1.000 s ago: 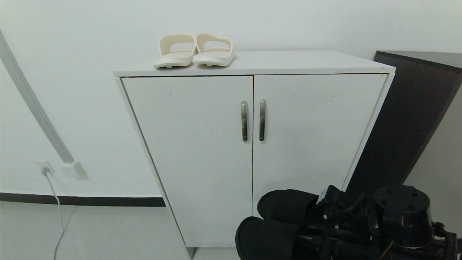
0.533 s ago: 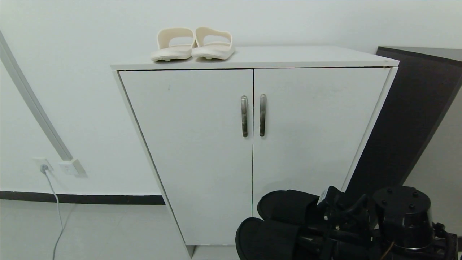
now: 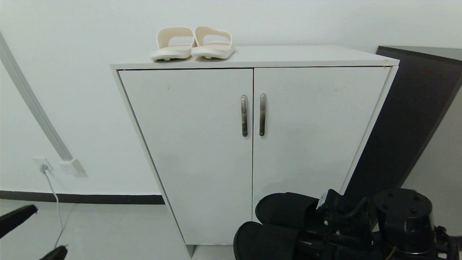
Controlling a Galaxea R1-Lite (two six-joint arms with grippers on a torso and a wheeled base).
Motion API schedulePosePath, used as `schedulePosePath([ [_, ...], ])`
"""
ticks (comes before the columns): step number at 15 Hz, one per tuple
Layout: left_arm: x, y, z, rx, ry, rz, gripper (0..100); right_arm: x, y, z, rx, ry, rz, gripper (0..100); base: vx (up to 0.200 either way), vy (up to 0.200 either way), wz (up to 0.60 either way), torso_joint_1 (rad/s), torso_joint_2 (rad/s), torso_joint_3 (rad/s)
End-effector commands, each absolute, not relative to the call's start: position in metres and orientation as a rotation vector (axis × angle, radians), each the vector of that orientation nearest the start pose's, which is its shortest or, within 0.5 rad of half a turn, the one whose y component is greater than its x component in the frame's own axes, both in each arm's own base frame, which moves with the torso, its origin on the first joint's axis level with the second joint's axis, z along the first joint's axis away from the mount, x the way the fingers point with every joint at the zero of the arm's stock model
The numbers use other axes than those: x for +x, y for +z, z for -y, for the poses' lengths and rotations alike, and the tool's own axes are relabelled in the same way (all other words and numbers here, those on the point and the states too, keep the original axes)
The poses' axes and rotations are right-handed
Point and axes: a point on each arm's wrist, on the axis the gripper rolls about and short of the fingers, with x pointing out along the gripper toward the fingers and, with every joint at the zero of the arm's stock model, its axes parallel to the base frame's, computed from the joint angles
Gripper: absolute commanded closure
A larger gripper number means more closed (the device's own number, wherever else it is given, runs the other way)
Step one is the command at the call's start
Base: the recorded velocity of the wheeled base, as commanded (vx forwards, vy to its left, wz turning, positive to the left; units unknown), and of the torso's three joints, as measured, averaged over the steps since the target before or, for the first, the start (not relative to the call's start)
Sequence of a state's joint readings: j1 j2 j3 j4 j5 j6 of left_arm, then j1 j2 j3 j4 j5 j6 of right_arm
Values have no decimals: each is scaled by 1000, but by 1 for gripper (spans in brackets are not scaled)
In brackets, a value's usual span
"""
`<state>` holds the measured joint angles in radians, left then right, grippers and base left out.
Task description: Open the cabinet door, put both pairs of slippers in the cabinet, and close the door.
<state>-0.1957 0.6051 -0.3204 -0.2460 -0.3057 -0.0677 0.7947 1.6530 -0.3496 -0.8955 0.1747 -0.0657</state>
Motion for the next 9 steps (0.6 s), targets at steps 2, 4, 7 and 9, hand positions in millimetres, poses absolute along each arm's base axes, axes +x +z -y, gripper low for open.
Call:
schedulePosePath([
  [2, 108, 227, 42, -66, -646, -123, 0, 162, 110, -173, -190, 975, -371, 100, 0, 0, 0, 0, 0, 0],
  [4, 139, 235, 67, -66, -741, -130, 0, 163, 109, -173, -192, 974, -375, 100, 0, 0, 0, 0, 0, 0],
  [7, 166, 238, 110, -73, -864, -141, 0, 162, 110, -174, -192, 978, -372, 100, 0, 0, 0, 0, 0, 0],
  [9, 175, 242, 131, -85, -883, -144, 0, 161, 109, -174, -194, 980, -376, 100, 0, 0, 0, 0, 0, 0],
])
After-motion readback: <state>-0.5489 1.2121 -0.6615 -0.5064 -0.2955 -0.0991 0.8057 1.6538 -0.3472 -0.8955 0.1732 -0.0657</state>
